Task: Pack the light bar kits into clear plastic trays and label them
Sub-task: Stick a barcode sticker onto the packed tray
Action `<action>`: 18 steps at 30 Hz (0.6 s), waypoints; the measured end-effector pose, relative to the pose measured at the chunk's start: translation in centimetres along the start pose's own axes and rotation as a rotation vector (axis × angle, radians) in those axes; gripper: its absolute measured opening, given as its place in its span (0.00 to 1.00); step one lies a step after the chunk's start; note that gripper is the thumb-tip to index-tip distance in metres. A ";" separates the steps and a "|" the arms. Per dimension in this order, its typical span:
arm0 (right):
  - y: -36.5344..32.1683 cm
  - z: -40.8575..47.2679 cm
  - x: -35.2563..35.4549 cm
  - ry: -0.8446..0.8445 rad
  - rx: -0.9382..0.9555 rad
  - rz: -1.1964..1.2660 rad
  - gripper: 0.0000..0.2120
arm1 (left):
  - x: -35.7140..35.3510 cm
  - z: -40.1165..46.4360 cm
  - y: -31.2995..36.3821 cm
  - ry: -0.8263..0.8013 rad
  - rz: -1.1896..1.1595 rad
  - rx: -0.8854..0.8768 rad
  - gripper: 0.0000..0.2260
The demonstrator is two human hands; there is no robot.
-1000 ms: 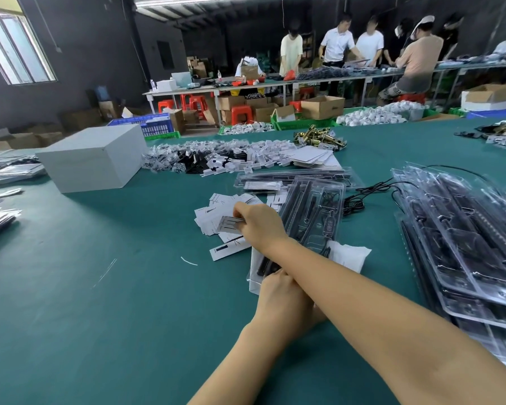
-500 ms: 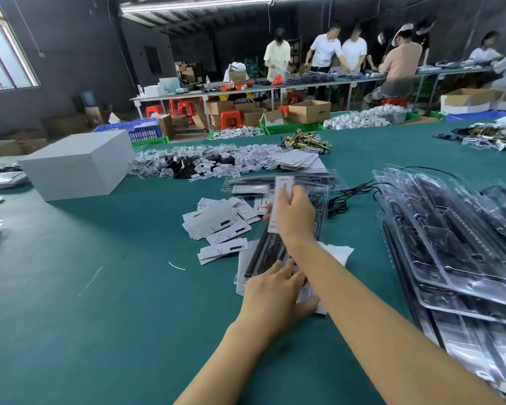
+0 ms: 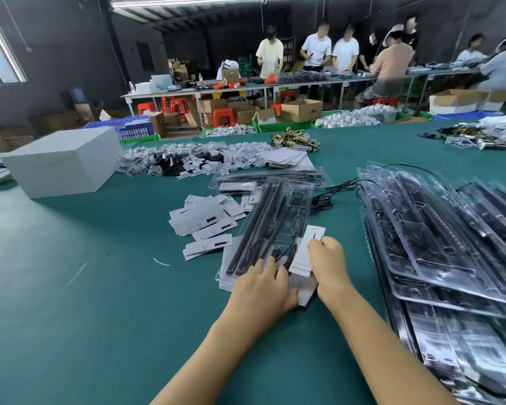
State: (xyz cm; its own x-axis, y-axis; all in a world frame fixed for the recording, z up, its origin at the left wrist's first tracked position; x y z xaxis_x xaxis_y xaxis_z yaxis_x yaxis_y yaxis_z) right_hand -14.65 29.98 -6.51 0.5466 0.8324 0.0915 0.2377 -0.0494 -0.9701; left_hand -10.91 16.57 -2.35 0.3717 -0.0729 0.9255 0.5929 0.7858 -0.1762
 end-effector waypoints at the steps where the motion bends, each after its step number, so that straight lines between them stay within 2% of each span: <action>1: 0.0 -0.2 0.1 0.027 0.017 -0.005 0.08 | 0.0 0.0 0.1 -0.005 0.018 0.000 0.12; 5: 0.2 -1.2 0.7 0.127 0.045 -0.018 0.03 | -0.5 0.3 0.5 -0.027 0.103 -0.028 0.11; 9: 0.3 -1.7 0.6 0.126 0.062 0.012 0.05 | -0.8 0.3 0.9 -0.096 0.134 -0.084 0.11; 11: 0.4 -1.7 0.8 0.134 0.050 0.029 0.06 | -0.9 0.1 0.8 -0.194 0.142 -0.078 0.10; 15: 0.5 -1.7 0.7 0.134 0.036 0.025 0.04 | -1.6 0.1 0.7 -0.323 0.059 -0.071 0.16; 18: 0.5 -1.7 0.7 0.132 0.039 0.023 0.03 | -1.3 0.2 0.7 -0.304 0.002 -0.057 0.16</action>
State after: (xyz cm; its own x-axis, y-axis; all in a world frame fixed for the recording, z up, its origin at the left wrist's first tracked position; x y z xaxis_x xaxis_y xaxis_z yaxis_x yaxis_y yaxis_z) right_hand -12.84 29.58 -6.56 0.6533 0.7511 0.0951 0.1936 -0.0442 -0.9801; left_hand -11.17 17.35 -3.60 0.1475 0.1220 0.9815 0.6344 0.7497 -0.1885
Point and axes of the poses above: each hand's wrist, its own z-axis towards the middle knuckle, its own x-axis out of the back of the hand, y = z × x, the point moved 9 cm from there along z, towards the middle knuckle, and after that the axes turned 5 degrees about -x, right-handed, at the moved point
